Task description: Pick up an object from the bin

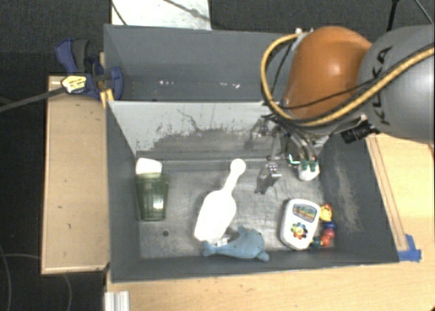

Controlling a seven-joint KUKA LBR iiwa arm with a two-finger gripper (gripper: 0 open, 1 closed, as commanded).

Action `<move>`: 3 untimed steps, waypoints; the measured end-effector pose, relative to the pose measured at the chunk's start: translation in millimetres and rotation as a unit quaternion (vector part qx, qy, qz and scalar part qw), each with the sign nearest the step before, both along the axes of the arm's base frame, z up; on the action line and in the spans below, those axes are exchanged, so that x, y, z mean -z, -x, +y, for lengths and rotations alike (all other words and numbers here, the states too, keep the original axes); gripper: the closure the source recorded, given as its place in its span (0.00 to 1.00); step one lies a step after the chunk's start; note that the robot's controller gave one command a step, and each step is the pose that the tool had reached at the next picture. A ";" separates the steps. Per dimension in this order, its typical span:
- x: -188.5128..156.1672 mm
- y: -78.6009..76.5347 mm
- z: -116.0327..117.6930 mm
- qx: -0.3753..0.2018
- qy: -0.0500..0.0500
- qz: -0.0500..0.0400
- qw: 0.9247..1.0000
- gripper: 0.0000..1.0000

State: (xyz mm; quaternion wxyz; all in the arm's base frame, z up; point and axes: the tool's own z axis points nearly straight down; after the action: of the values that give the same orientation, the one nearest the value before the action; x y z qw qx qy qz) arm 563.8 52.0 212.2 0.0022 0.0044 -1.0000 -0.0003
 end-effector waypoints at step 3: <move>50.9 28.6 65.9 -0.194 -0.002 -0.003 0.981 0.00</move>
Offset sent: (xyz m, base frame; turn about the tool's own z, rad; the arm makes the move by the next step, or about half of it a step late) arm -0.0175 0.0438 -0.1422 -0.6504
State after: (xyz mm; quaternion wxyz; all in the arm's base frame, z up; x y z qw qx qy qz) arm 535.1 117.9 161.3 -0.0011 0.1984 -0.9801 -0.0015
